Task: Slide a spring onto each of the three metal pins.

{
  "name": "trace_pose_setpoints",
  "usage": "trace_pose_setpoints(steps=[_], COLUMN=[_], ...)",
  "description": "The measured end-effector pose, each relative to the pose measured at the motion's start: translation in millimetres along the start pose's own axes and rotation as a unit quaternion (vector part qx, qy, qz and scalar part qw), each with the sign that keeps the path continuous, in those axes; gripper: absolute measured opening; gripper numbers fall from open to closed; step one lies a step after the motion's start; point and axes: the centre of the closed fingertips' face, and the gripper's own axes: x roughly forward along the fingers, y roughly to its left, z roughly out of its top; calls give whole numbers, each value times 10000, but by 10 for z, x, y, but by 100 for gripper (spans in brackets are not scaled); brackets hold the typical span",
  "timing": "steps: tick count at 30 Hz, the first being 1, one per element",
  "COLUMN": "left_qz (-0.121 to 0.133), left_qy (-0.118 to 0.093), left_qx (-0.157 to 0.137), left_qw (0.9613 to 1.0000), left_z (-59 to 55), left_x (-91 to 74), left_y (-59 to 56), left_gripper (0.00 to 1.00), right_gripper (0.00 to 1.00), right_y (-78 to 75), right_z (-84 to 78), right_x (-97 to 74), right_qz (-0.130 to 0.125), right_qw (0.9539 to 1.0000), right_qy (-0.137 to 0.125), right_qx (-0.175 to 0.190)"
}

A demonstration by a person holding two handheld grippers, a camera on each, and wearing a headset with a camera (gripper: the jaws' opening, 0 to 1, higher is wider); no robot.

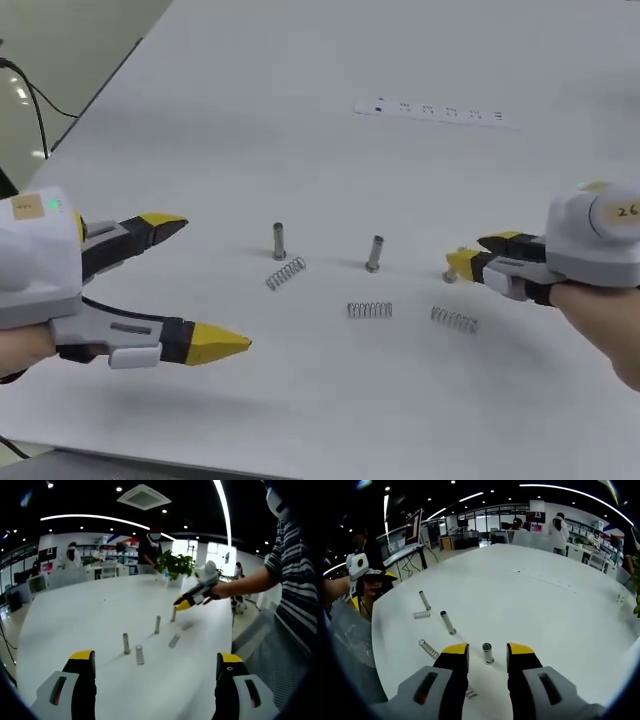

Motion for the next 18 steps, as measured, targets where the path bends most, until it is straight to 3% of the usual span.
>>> trace_pose_setpoints(steps=[11, 18], left_qz=[-30, -54], left_qy=[14, 43], left_qx=[37, 30], left_qw=[10000, 10000], left_z=[47, 36], left_x=[33, 49], left_y=[29, 27], left_gripper=[98, 98], right_gripper=[38, 42], right_y=[106, 193], right_z=[50, -3], right_x=[-165, -239], right_qz=[323, 520], right_qw=[9977, 9952], right_qy=[-550, -627], right_qx=[-236, -535])
